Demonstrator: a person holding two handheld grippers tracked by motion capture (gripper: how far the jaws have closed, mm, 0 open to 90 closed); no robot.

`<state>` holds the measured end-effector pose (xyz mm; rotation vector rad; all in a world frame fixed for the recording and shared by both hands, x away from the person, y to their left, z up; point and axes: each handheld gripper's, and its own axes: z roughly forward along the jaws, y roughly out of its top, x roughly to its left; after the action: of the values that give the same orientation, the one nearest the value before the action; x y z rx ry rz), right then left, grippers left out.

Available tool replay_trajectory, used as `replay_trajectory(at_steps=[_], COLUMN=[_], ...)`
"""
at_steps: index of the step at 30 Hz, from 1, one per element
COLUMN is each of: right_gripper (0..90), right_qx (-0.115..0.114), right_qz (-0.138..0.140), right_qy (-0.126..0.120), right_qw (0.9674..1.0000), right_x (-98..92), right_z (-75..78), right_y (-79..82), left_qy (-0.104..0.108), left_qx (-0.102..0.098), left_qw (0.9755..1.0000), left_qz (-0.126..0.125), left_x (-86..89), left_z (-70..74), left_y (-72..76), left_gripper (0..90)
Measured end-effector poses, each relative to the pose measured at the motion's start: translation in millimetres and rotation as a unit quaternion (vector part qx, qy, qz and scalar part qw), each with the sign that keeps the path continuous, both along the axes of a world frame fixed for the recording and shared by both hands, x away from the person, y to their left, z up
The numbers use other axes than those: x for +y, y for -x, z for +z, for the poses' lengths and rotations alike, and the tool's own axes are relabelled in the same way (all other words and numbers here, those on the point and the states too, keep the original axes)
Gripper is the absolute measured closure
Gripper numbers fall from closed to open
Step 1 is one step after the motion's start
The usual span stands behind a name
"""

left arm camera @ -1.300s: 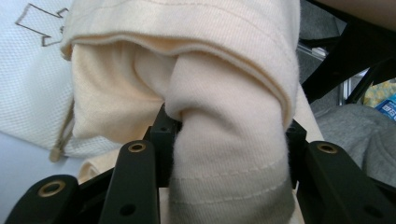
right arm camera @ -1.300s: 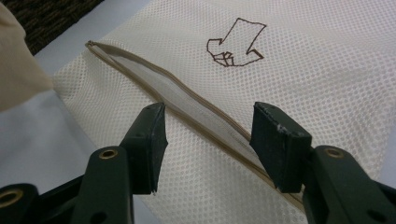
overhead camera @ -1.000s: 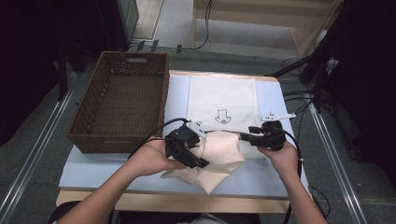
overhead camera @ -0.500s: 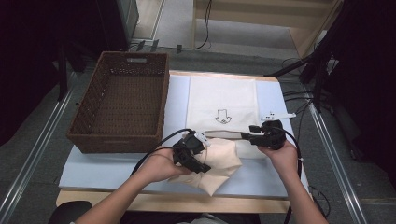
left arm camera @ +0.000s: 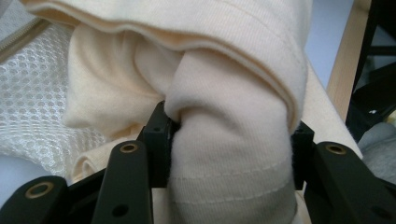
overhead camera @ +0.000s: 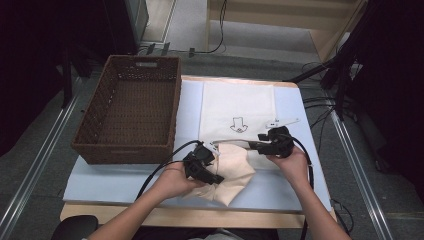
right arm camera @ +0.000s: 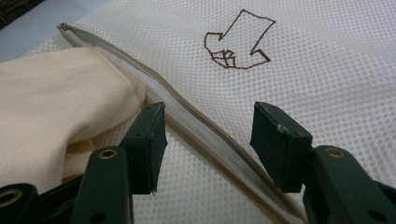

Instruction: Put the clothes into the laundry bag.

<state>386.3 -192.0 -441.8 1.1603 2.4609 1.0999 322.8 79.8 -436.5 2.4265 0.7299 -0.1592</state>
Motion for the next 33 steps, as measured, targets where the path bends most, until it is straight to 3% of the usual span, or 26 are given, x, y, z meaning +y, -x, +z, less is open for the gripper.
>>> replay_trajectory(at_steps=[1,3,9,14,18,19,20,21,25,30,33], right_gripper=[45.7,45.7,48.4,54.3,71.7,71.7,80.8,80.8,83.8,83.4,83.3], right_qx=[0.001,-0.003,0.004,-0.004,-0.003,-0.003,-0.004,-0.004,-0.012,-0.046,-0.053], right_qz=[0.003,0.008,0.016,0.012,0.005,0.005,-0.003,-0.003,-0.010,-0.013,-0.014], right_qy=[0.003,0.008,0.040,0.046,0.051,0.051,0.056,0.056,0.050,0.041,0.031], right_qw=[1.0000,0.9999,0.9991,0.9989,0.9987,0.9987,0.9984,0.9984,0.9987,0.9980,0.9980], right_x=[1.7,5.1,16.7,20.1,24.9,24.9,26.4,26.4,27.6,24.9,25.2], right_z=[-0.3,-2.0,-11.6,-15.5,-18.0,-18.0,-17.2,-17.2,-11.1,8.0,13.7], right_y=[-0.6,-2.2,-6.2,-8.2,-13.6,-13.6,-14.7,-14.7,-16.0,-9.9,-7.8], left_qy=[0.012,0.013,0.010,0.010,0.008,0.008,0.011,0.011,0.011,0.014,0.015], left_qx=[-0.012,-0.016,-0.021,-0.021,-0.027,-0.027,-0.028,-0.028,-0.027,-0.026,-0.025], left_qw=[0.9998,0.9998,0.9997,0.9997,0.9996,0.9996,0.9995,0.9995,0.9996,0.9996,0.9996], left_qz=[-0.004,-0.005,-0.004,-0.005,-0.003,-0.003,-0.002,-0.002,0.000,0.000,0.001], left_x=[2.3,3.2,1.7,1.7,0.9,0.9,0.8,0.8,1.0,0.7,1.1], left_z=[-4.0,-5.8,-6.3,-8.1,-8.1,-8.1,-8.9,-8.9,-9.0,-9.9,-10.4], left_y=[1.3,2.3,3.7,3.6,5.4,5.4,5.6,5.6,5.7,5.8,5.8], left_gripper=[50.8,50.0,48.2,47.2,46.6,46.4,46.3,46.2,46.1,46.0,46.1])
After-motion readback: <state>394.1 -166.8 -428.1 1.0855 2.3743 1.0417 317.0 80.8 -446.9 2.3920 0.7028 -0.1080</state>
